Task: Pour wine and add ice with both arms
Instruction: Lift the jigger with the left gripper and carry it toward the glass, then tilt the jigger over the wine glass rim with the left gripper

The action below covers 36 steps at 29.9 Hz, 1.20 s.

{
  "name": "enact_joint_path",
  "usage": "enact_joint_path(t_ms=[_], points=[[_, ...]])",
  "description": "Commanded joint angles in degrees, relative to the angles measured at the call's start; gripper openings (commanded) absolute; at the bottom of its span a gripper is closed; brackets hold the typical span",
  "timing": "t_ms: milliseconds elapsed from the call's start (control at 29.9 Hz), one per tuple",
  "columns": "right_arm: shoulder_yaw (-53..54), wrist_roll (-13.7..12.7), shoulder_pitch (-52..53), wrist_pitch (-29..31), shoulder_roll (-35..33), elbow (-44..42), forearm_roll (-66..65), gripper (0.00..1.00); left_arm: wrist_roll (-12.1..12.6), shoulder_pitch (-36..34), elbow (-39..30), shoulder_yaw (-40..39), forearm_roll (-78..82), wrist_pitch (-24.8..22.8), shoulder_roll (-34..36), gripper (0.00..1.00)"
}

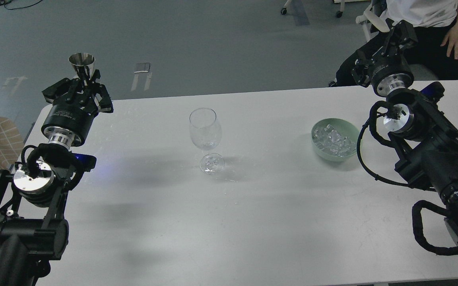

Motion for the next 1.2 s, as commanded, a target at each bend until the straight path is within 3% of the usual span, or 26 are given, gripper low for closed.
enact_joint_path(t_ms=[0,535,1170], points=[[0.01,-0.06,-0.24,0.08,-0.02,0.0,0.0,1.0,0.09,-0.61,-0.83,1.29,0.0,0.3,-0.03,0.15],[0.37,0.03,-0.69,0.08,-0.11,0.09,0.0,1.0,-0.44,-0.62,-9.62,10.6,1.14,4.34,-1.7,0.14],[0.45,0.03,-0.69,0.08,-0.46,0.35,0.0,1.0,-0.09,0.88,-10.33,16.24,13.27,3.56,-1.61,0.14]])
